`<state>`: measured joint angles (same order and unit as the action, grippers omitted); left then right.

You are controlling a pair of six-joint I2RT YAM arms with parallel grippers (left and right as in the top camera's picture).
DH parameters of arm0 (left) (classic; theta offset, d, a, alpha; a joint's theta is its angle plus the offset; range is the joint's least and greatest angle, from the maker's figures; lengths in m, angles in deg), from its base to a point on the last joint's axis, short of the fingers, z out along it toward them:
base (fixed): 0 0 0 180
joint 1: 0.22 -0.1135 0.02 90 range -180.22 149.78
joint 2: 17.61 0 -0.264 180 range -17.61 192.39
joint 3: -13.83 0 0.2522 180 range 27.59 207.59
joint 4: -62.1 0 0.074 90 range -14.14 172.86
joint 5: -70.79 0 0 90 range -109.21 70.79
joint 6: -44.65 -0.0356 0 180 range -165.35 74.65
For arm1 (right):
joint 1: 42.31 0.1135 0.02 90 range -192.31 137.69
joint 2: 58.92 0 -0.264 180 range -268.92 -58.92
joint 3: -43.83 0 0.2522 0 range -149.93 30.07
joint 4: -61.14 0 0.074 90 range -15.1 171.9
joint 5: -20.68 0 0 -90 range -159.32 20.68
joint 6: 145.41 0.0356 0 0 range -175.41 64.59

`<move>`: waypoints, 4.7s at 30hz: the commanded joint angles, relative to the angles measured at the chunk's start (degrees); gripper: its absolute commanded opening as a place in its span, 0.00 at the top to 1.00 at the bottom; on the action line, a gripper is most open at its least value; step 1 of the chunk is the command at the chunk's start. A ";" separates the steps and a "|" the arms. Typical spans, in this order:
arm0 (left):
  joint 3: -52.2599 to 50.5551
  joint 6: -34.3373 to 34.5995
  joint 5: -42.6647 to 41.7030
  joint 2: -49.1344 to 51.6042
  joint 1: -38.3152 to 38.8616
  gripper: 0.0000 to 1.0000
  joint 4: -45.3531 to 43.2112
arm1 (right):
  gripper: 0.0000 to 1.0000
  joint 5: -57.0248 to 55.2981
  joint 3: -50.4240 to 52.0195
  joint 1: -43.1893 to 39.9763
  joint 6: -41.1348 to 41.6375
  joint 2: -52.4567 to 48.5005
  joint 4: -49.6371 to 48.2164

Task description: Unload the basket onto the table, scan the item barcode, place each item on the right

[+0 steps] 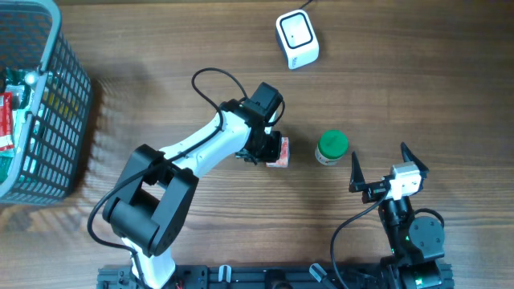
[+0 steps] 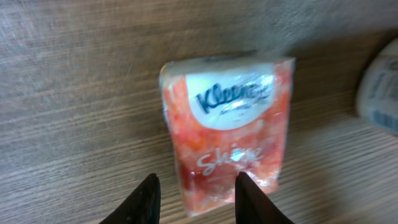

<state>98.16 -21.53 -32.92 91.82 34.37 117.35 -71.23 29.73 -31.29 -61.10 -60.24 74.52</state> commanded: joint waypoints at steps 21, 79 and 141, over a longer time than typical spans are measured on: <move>-3.19 -5.64 35.30 -8.17 18.58 0.96 -10.51 | 0.00 -0.11 0.04 -0.24 -0.33 -0.07 -0.20; 27.54 15.87 34.73 15.93 17.00 0.96 21.07 | 0.00 -0.11 0.04 -0.24 -0.28 -0.07 -0.20; 28.63 11.17 40.15 19.02 20.22 0.86 27.08 | 0.00 -0.11 0.04 -0.24 -0.31 -0.07 -0.20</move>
<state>127.29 -10.34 7.51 109.87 54.50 144.85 -71.25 29.73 -31.29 -61.10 -60.26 74.52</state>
